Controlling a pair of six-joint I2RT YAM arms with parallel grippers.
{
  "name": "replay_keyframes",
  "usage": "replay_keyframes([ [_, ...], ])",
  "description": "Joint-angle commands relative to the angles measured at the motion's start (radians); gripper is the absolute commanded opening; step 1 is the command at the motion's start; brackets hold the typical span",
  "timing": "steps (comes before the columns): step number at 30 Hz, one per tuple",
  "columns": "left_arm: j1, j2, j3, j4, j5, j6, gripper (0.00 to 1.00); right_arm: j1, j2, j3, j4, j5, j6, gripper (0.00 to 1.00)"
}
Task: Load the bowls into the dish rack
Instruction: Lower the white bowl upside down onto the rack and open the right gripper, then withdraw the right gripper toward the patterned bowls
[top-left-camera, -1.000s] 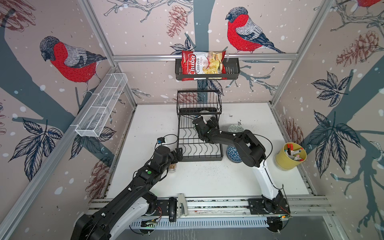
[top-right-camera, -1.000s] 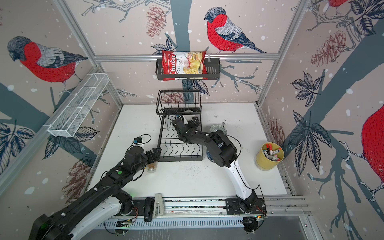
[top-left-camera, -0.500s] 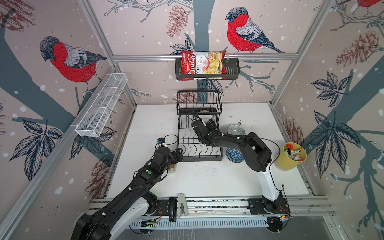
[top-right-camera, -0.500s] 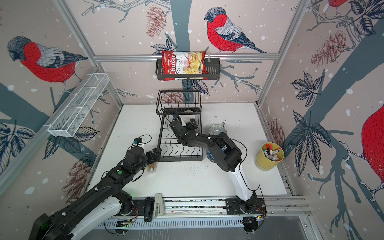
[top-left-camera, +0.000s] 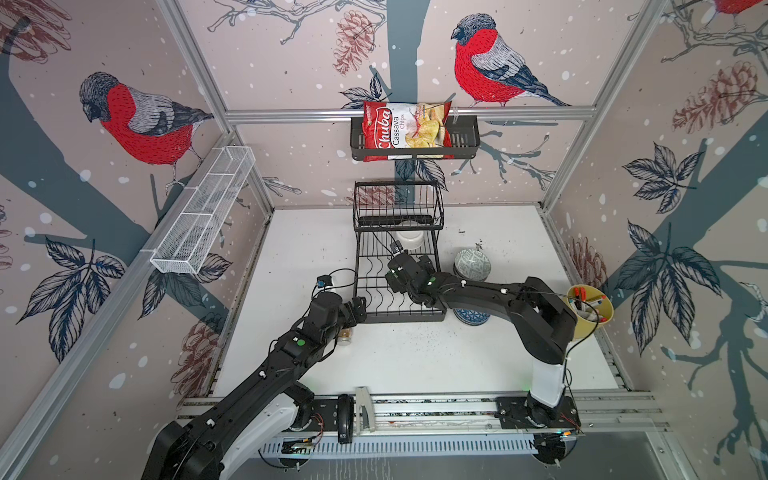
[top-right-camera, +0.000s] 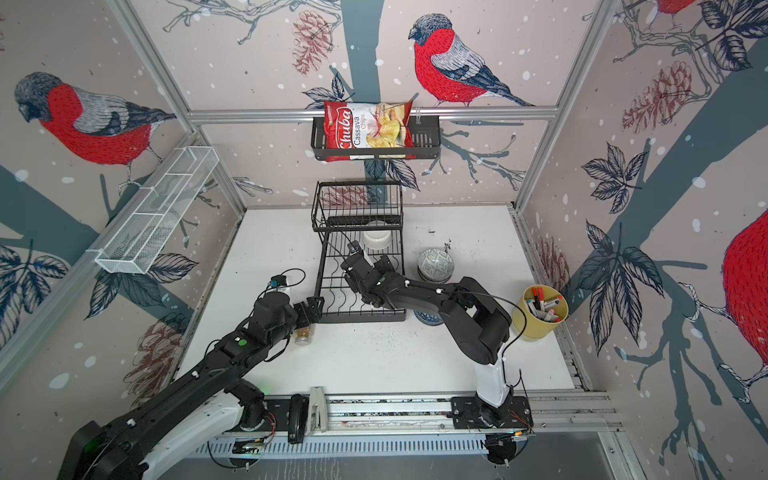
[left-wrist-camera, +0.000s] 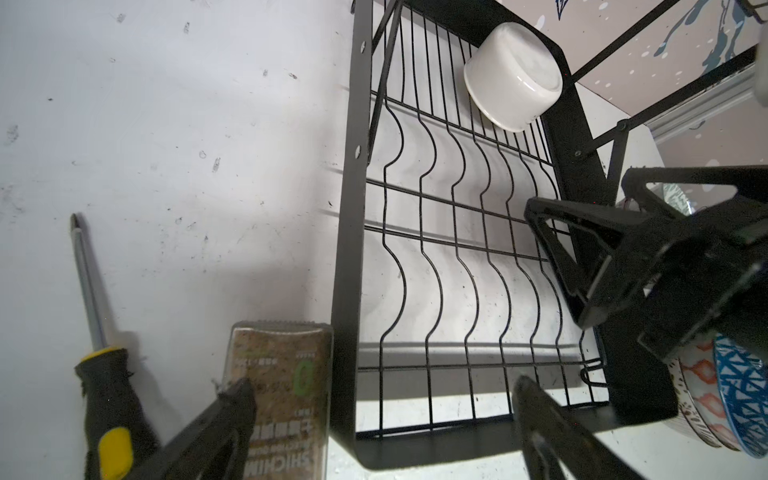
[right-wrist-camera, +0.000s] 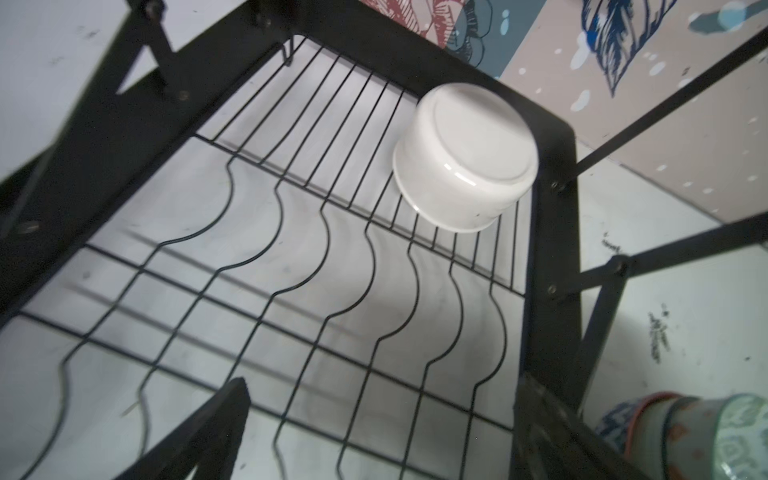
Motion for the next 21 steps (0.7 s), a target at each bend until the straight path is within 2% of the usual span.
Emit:
replay_keyframes([
  [1,0.001,0.008,0.008,0.033,0.013,-0.007,0.95,0.011,-0.033,-0.024,-0.029,-0.017,0.068,1.00],
  [12,0.001,0.047,0.050,0.017,0.048,0.009,0.94,0.021,-0.188,-0.131,-0.072,-0.016,0.132,1.00],
  [17,-0.006,0.076,0.069,0.030,0.074,0.005,0.93,0.019,-0.283,-0.177,-0.107,0.042,0.185,1.00],
  [21,-0.040,0.111,0.095,0.034,0.073,0.008,0.92,0.002,-0.354,-0.184,-0.200,0.094,0.280,1.00],
])
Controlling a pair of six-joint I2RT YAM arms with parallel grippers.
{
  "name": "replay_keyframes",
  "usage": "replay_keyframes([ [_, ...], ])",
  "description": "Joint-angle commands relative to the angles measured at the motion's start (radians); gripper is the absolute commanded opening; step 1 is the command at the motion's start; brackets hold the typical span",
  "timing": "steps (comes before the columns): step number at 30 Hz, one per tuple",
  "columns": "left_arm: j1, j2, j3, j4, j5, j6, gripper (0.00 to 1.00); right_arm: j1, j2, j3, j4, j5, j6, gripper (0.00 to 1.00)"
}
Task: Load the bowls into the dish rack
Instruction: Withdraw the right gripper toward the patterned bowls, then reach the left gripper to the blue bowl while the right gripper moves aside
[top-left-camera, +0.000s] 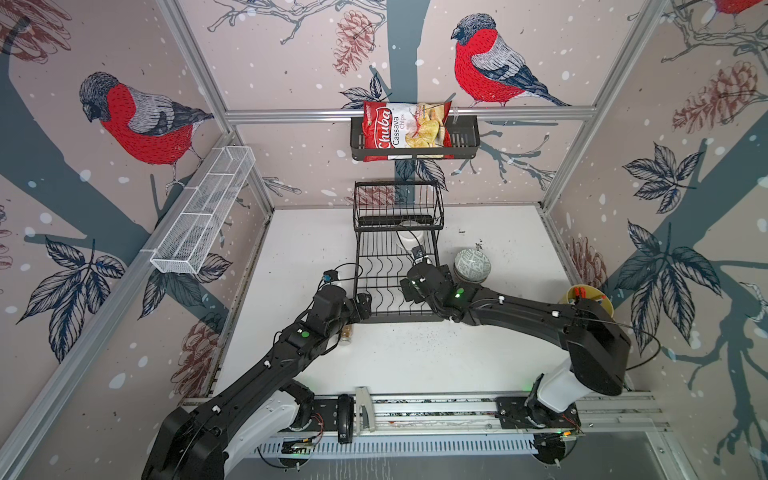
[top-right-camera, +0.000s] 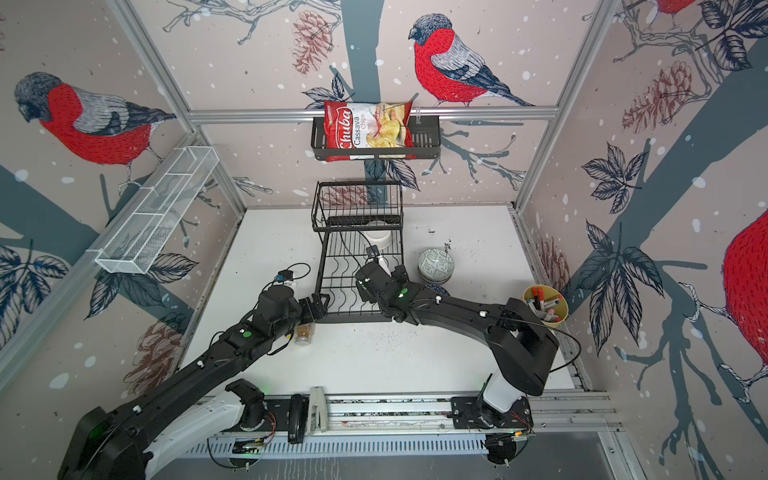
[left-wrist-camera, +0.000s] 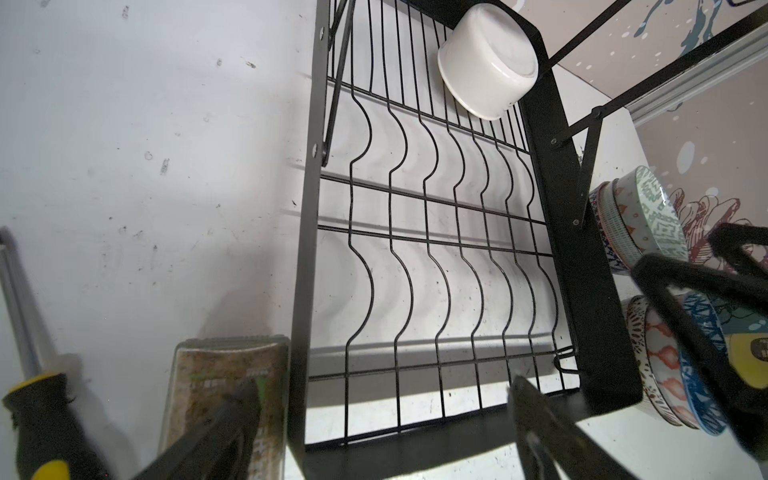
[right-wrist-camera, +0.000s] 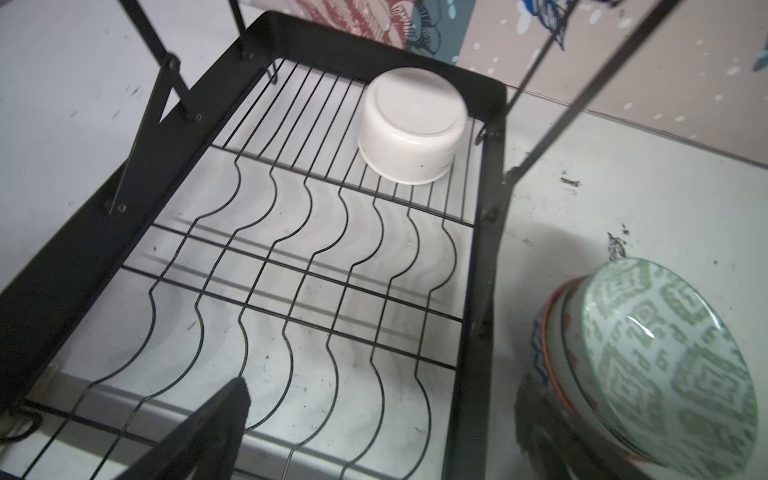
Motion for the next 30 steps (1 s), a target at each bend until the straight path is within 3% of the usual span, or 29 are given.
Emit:
replay_keyframes([
  [1,-0.033,0.025,0.030,0.026,0.009,0.006,0.92,-0.015,-0.050,-0.003,-0.097,0.073,0.109,0.99],
  [6,-0.133,0.114,0.109,0.018,-0.040,0.013,0.91,-0.108,-0.143,-0.019,-0.212,0.057,0.202,0.99],
  [16,-0.293,0.346,0.306,0.030,-0.068,0.040,0.89,-0.334,-0.359,-0.166,-0.227,-0.022,0.222,0.99],
  [21,-0.346,0.483,0.432,0.018,-0.044,0.070,0.87,-0.458,-0.442,-0.246,-0.202,-0.117,0.216,0.99],
  [30,-0.407,0.696,0.681,-0.079,-0.041,0.112,0.79,-0.543,-0.508,-0.323,-0.172,-0.136,0.195,0.99],
])
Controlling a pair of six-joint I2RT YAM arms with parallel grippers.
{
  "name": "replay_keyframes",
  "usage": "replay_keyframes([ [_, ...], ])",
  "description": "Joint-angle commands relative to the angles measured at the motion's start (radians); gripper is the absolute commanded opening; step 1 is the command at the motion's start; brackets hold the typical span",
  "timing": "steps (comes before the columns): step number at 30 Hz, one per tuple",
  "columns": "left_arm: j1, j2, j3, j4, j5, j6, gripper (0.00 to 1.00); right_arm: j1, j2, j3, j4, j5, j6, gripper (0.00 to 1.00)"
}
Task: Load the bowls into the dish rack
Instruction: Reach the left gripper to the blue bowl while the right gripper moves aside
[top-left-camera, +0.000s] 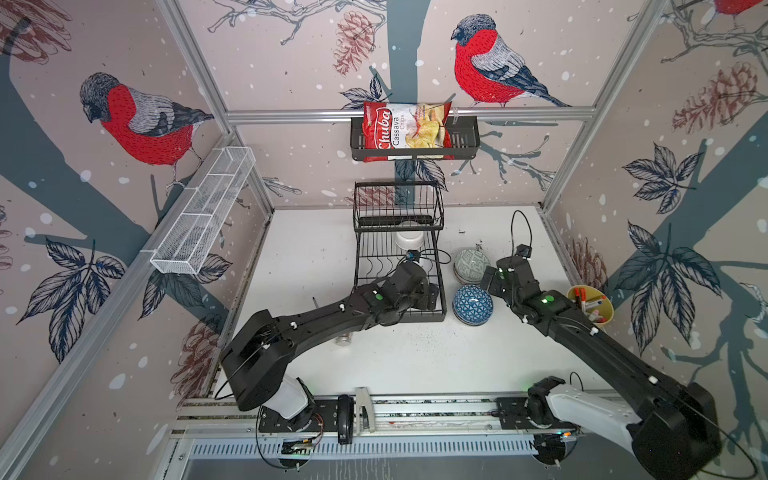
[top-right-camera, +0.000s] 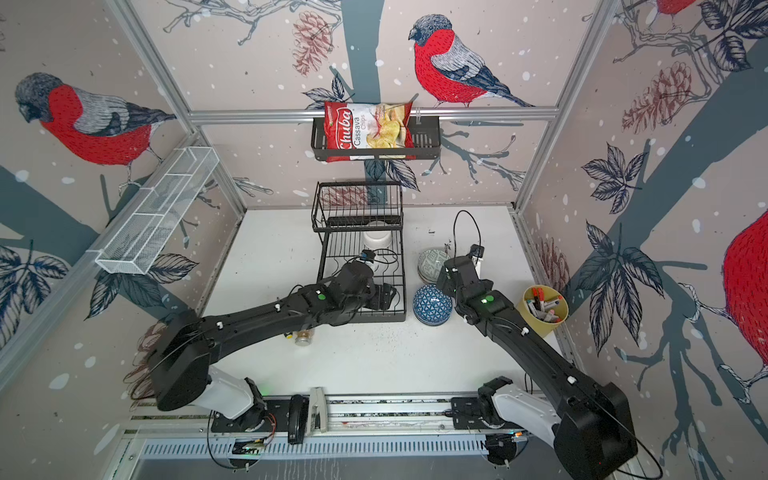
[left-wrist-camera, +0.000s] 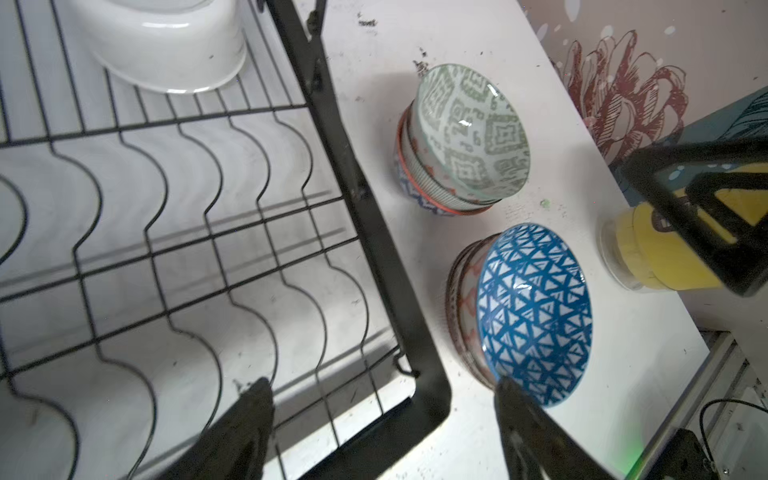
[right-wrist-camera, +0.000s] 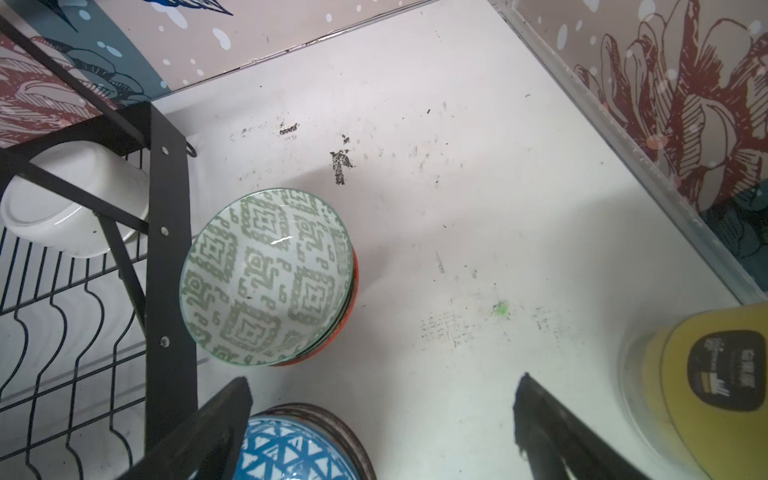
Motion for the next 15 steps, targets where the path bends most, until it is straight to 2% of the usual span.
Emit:
replay_keyframes([
  [1,-0.014,0.055,0.073,-0.061,0.010,0.034,0.79,-0.023,-0.010,-0.013,0.026,-0.009,-0.011,0.99],
  [9,-0.051,0.202,0.240,-0.166,0.027,0.054,0.68,-0.099,0.013,-0.048,0.041,-0.043,-0.025,0.99],
  [15,-0.069,0.287,0.319,-0.224,0.044,0.061,0.63,-0.114,0.039,-0.058,0.051,-0.073,-0.027,0.99],
])
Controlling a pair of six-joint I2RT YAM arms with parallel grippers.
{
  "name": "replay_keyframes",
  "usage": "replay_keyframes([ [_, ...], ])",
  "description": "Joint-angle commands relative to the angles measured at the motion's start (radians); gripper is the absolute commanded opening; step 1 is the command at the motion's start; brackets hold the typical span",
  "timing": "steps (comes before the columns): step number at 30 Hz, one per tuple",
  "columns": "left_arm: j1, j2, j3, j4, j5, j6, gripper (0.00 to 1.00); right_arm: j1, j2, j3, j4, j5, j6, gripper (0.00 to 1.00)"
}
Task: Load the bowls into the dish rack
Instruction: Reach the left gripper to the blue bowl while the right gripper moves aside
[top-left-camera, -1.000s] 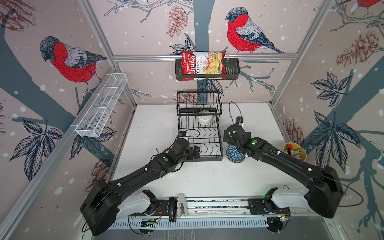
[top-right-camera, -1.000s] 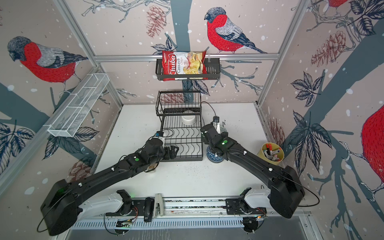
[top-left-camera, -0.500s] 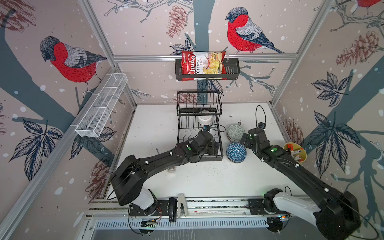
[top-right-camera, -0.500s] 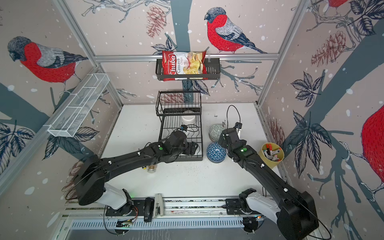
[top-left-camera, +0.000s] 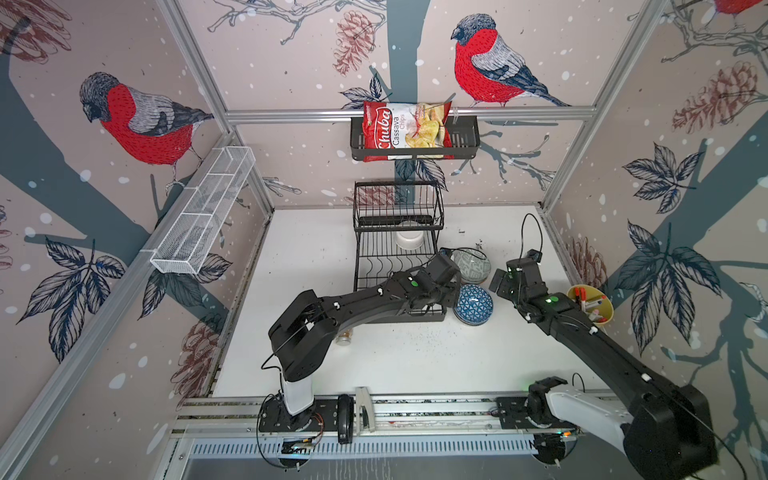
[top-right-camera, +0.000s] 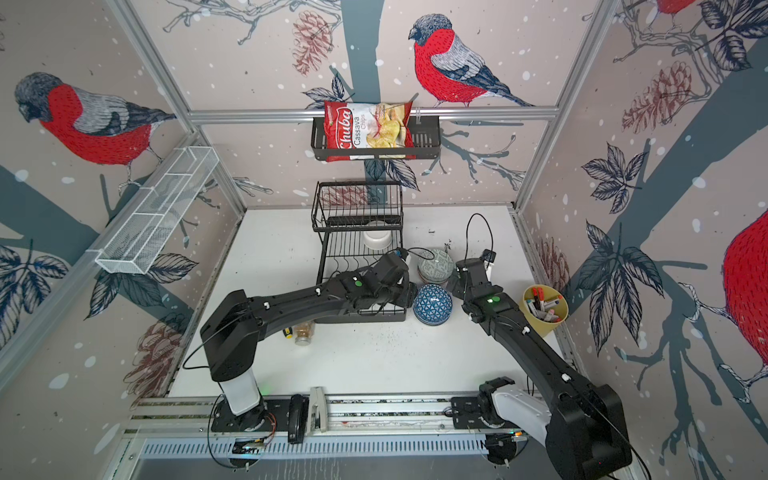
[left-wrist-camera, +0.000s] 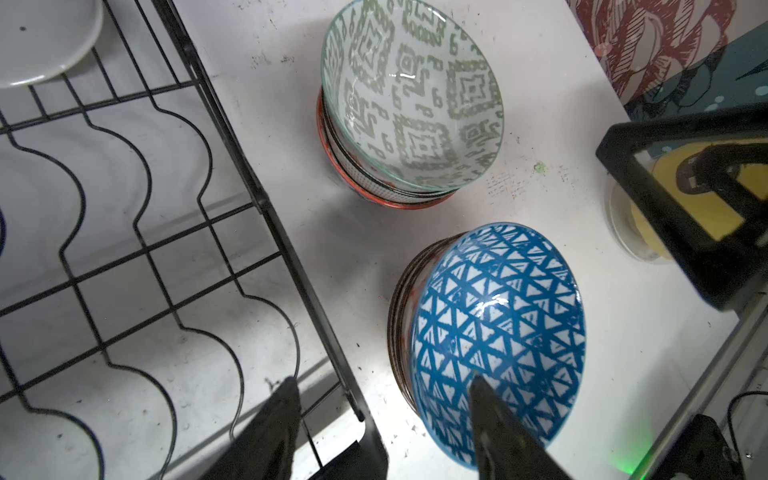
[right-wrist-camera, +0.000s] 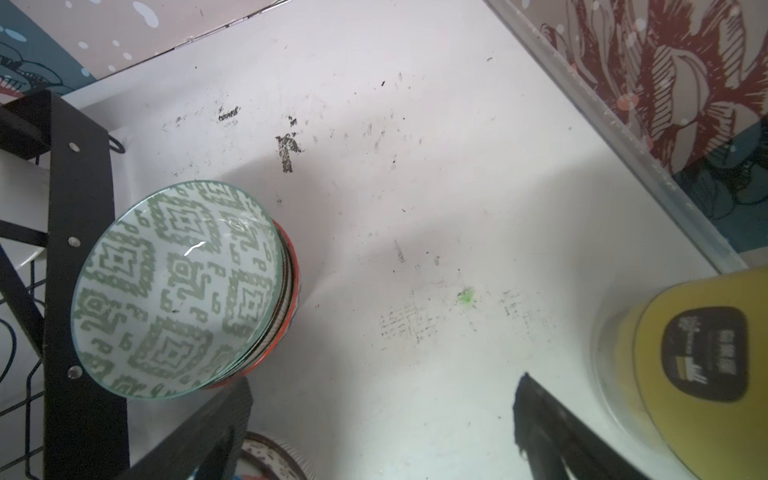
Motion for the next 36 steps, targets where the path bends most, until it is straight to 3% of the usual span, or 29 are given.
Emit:
replay_keyframes([
  [1,-0.013,0.033,0.032,-0.057,0.018,0.026,0.63,-0.006,0.013,-0.002,0.021,-0.020,-0.016,0.99],
  [8,-0.021,0.106,0.088,-0.079,0.012,0.030,0.60,-0.008,0.040,0.006,0.021,-0.031,-0.021,0.99],
  [23,-0.025,0.186,0.179,-0.122,0.006,0.045,0.31,-0.009,0.045,-0.003,0.033,-0.032,-0.024,0.99],
  [36,-0.037,0.174,0.182,-0.130,-0.010,0.047,0.20,-0.009,0.047,-0.008,0.037,-0.037,-0.024,0.99],
])
